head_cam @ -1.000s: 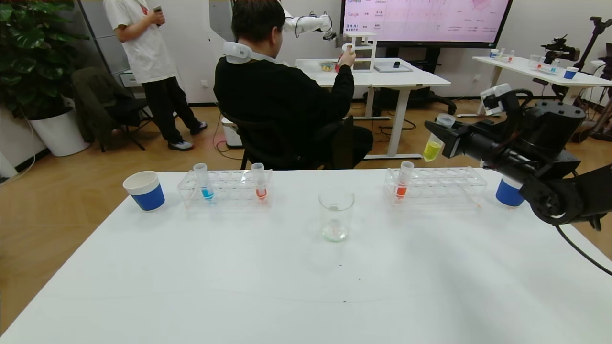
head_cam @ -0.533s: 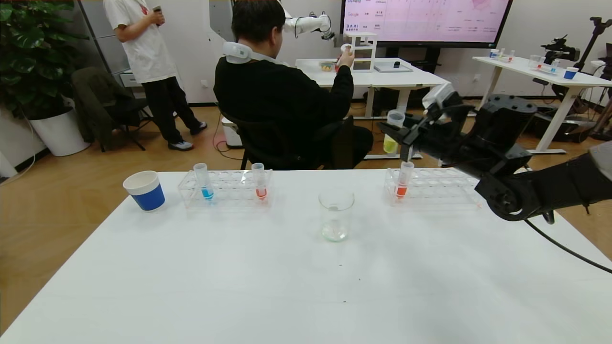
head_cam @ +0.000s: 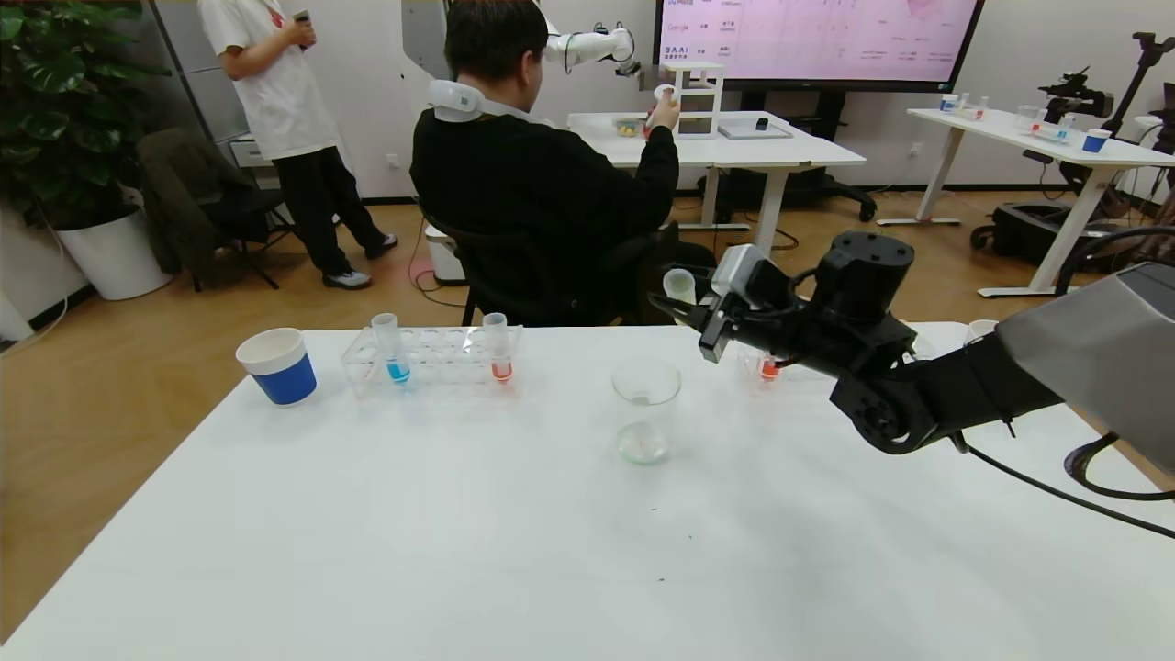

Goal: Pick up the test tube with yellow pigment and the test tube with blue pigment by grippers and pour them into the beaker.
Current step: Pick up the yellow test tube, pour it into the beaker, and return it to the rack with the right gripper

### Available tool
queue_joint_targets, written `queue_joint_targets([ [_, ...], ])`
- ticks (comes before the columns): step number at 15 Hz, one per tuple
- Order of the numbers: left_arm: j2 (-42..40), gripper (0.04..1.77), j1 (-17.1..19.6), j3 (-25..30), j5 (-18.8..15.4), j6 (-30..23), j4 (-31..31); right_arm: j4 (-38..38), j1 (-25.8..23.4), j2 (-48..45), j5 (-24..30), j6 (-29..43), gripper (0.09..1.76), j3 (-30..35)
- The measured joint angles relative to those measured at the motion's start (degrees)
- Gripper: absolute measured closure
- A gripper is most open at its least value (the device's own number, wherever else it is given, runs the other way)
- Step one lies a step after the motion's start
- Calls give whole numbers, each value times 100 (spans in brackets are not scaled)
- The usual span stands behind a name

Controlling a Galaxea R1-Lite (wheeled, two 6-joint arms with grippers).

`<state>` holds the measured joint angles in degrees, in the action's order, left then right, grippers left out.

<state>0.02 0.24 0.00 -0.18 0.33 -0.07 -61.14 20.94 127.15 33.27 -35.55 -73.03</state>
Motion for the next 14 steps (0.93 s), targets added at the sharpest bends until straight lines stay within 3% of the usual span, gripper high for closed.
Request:
queue_joint_targets([
  [9, 0, 6, 0, 0, 0, 0, 0, -206, 68, 380, 973, -1916, 134, -301],
  [14, 0, 6, 0, 0, 0, 0, 0, -204, -116, 817, 1432, -2743, 134, -935],
])
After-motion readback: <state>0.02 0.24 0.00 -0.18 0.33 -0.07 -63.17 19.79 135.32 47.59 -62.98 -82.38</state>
